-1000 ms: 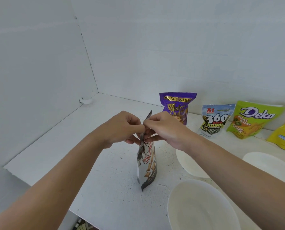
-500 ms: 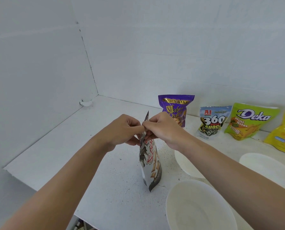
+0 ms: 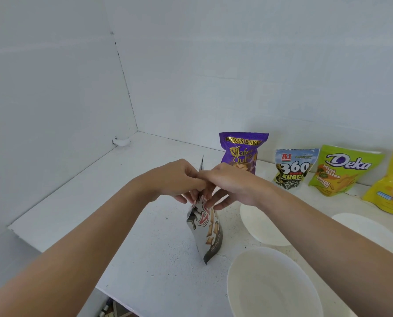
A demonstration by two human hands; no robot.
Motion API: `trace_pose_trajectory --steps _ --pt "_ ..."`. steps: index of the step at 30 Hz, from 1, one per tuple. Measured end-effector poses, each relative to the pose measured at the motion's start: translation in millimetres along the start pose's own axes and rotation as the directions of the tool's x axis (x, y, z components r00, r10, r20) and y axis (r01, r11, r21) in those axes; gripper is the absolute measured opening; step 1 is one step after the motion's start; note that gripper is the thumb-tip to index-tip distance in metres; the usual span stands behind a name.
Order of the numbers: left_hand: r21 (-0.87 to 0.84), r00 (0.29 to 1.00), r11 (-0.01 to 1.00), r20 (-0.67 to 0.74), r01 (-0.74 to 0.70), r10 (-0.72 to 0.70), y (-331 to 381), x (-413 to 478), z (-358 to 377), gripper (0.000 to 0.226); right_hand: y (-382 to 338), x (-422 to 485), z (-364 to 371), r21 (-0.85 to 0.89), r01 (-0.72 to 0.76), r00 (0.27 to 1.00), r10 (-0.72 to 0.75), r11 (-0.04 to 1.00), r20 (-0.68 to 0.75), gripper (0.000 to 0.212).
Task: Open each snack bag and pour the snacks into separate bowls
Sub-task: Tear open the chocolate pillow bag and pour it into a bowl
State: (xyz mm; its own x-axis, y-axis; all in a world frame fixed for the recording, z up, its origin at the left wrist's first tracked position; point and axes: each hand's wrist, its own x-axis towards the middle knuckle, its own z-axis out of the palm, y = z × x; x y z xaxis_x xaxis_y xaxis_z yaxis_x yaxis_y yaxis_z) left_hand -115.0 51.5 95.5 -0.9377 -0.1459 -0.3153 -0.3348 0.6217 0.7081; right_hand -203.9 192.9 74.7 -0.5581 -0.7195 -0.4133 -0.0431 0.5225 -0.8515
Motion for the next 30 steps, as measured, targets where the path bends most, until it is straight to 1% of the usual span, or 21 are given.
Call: trace_pose_trajectory --steps 2,6,9,12,14,15,17,18,20,22,23,25,27,30 --pt "-0.078 1.000 0.997 -0.007 -0.026 0.026 -2 0 -1 0.023 -1 0 -2 0.002 0.004 0.999 -0.005 1.000 0.039 0.042" --pt "-0.172 0.998 0.984 -0.042 -0.044 0.037 -6 -2 4 0.025 -6 -1 -2 -0.056 0.078 0.997 -0.080 0.995 -0.022 0.030" --pt "-0.215 0.998 0.976 -0.059 -0.034 0.022 -6 -5 9 0.026 -6 2 1 -0.028 0.066 0.996 -0.067 0.997 -0.052 0.027" --pt "-0.208 0.996 0.977 -0.089 -0.037 0.018 -4 -5 12 0.030 -3 5 2 -0.006 0.061 0.995 -0.061 0.998 -0.083 0.026" --pt "-0.209 0.990 0.977 -0.140 -0.031 0.002 -5 -6 6 0.031 1 6 -1 -0.056 0.065 0.986 -0.073 0.996 -0.151 0.022" --pt "-0.241 0.986 0.970 -0.167 -0.027 -0.014 -7 -8 1 0.032 3 5 -5 -0.067 0.064 0.978 -0.076 0.996 -0.196 0.021" --pt "-0.338 0.979 0.941 -0.194 -0.009 -0.061 -13 -14 -12 0.036 10 4 -17 -0.002 0.068 0.960 -0.066 0.998 -0.271 0.025" --pt "-0.364 0.979 0.932 -0.186 0.005 -0.078 -15 -16 -18 0.036 12 3 -23 0.044 0.082 0.955 -0.066 0.996 -0.288 0.028" --pt "-0.357 0.988 0.934 -0.136 0.019 -0.073 -15 -19 -21 0.034 15 1 -28 0.089 0.104 0.962 -0.078 0.990 -0.261 0.031" --pt "-0.307 0.992 0.952 -0.117 0.014 -0.053 -12 -18 -14 0.035 13 0 -22 0.056 0.105 0.976 -0.092 0.993 -0.197 0.031" --pt "-0.281 0.991 0.960 -0.123 0.014 -0.051 -9 -17 -10 0.038 12 0 -17 0.019 0.109 0.976 -0.103 0.994 -0.191 0.031" --pt "-0.249 0.989 0.969 -0.138 0.010 -0.045 -6 -14 -4 0.041 10 3 -8 -0.024 0.137 0.965 -0.139 0.990 -0.223 0.034" --pt "-0.200 0.987 0.980 -0.161 -0.003 -0.030 -4 -12 -2 0.032 7 5 -5 -0.039 0.165 0.950 -0.170 0.985 -0.263 0.037" --pt "-0.141 0.977 0.990 -0.212 -0.023 -0.007 -2 -11 -3 0.022 1 6 -3 -0.065 0.187 0.939 -0.198 0.980 -0.280 0.051"
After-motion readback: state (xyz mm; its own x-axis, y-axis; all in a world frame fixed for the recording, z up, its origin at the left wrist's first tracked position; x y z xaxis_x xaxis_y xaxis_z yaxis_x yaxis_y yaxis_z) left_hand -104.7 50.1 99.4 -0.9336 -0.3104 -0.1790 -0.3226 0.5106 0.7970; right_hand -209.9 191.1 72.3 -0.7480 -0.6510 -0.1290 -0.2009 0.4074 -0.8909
